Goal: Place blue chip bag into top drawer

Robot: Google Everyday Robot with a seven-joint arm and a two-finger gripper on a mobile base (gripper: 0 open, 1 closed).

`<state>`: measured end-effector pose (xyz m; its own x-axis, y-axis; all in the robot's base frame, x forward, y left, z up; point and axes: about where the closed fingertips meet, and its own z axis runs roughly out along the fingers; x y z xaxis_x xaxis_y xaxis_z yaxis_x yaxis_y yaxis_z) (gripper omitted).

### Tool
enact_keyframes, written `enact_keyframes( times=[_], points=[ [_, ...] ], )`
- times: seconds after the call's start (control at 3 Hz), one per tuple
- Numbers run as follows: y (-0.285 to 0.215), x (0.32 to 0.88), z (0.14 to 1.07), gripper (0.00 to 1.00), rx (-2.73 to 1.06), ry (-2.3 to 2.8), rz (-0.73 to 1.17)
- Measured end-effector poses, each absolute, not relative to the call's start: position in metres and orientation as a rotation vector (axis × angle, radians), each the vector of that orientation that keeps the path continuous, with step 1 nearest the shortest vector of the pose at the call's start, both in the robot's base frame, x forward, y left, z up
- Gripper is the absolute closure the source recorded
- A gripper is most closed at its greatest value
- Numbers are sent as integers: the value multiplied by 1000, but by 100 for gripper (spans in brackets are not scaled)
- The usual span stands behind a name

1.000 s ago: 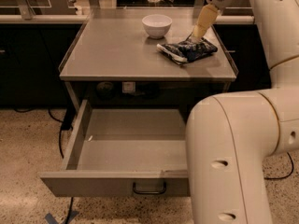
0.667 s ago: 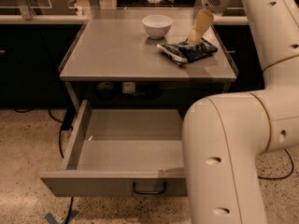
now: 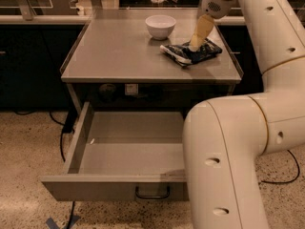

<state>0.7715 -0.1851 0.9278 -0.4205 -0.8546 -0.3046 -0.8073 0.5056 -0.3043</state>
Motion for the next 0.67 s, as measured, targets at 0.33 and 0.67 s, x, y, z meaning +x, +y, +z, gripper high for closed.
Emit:
enact_keyframes(
  times=[0.33, 0.67],
  points=[
    [-180, 777, 923, 0, -1368, 2308, -118],
    [-163, 782, 899, 0, -1379, 2323, -39]
  ],
)
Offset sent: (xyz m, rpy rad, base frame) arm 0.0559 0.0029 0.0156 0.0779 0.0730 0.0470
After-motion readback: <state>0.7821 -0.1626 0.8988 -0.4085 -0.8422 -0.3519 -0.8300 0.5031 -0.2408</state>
